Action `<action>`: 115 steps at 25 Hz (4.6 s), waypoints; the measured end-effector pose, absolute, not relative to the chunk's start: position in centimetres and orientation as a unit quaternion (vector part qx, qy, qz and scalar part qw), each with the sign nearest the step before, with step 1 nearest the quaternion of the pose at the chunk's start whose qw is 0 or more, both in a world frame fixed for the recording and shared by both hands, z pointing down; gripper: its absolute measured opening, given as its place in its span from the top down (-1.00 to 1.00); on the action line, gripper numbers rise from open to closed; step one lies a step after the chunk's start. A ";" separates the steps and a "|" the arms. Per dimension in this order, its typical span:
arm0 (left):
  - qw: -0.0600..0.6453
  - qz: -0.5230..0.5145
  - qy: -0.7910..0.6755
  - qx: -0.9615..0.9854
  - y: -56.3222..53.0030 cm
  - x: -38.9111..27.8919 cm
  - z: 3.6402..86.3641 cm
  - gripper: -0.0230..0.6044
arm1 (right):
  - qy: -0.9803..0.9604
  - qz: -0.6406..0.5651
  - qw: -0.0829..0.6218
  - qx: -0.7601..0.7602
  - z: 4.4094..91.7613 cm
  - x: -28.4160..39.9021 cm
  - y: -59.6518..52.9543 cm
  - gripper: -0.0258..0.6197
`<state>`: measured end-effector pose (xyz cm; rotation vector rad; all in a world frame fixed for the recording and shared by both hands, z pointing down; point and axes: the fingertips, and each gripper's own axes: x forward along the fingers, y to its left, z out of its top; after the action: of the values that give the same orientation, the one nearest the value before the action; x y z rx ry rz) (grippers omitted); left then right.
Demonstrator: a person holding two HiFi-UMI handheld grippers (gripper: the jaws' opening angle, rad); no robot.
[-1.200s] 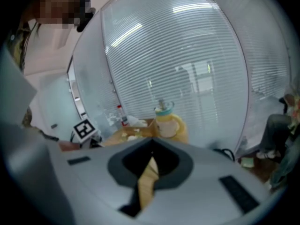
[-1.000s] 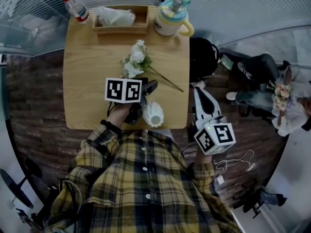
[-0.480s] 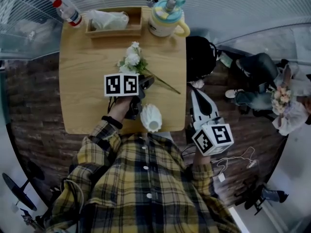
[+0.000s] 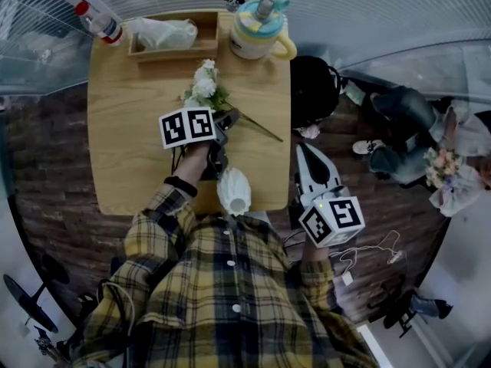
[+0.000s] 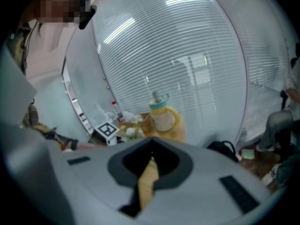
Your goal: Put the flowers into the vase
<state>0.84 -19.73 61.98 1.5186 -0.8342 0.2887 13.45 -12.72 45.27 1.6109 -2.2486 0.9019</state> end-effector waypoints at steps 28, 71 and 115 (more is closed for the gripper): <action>0.556 0.081 -0.348 0.750 -20.4 -1.9 54.3 0.89 | -0.794 0.275 0.116 0.530 43.3 10.7 -12.8 0.88; 0.228 0.108 -0.247 0.936 -13.0 -1.7 27.8 0.89 | -0.827 0.212 0.083 0.514 38.5 8.9 -13.3 0.88; 0.159 0.194 -0.146 0.957 -4.5 1.2 37.0 0.88 | -0.822 0.217 0.085 0.520 38.9 9.8 -10.6 0.88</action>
<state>1.16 -4.47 37.01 2.7363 -0.4174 0.5549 9.85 -10.61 38.91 1.5499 -2.4506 0.6481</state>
